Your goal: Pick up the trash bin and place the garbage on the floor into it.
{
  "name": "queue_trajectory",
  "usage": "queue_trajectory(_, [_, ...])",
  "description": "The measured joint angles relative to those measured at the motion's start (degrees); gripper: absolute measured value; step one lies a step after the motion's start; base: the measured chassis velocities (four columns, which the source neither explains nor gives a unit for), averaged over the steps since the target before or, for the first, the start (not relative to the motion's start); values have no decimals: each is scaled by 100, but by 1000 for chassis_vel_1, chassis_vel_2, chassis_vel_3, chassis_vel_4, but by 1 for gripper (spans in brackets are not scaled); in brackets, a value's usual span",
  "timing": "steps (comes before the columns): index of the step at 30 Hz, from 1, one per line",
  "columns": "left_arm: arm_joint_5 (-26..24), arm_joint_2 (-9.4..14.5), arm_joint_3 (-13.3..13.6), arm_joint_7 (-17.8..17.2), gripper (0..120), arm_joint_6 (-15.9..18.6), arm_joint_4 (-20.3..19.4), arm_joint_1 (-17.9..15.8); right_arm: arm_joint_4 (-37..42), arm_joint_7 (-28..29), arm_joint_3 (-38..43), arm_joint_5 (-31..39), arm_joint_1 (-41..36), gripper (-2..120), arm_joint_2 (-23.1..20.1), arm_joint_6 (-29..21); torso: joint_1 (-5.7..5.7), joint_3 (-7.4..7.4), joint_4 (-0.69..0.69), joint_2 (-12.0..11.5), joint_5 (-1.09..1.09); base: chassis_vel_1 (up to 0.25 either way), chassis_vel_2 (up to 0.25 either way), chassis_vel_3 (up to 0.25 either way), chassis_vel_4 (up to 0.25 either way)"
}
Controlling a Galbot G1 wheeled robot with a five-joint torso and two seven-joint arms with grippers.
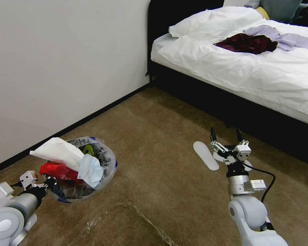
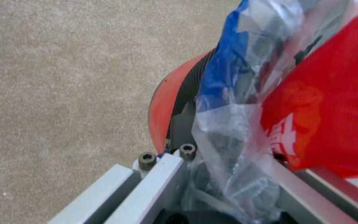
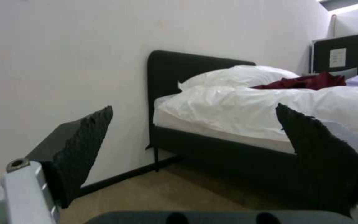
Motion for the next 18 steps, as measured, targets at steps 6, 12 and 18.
queue_trajectory(6, [-47, 25, -1, -1, 0, 1, -2, 2, -20, -4, 17, 20, 20, 100, -11, -36, 0, 0, 0, 0, -1, 0, 0, 0, 0])
queue_trajectory(12, [-95, 48, -4, -1, 0, 2, 17, -12, -98, 1, -22, 17, 68, 100, -20, -64, 0, 0, 0, 0, 0, -54, 60, 56, -50])
queue_trajectory(18, [-99, 43, 25, 0, 0, 2, 61, -38, -162, 155, -81, 10, 150, 100, -70, -163, 2, 2, 0, 0, 0, -102, 103, 105, -104])
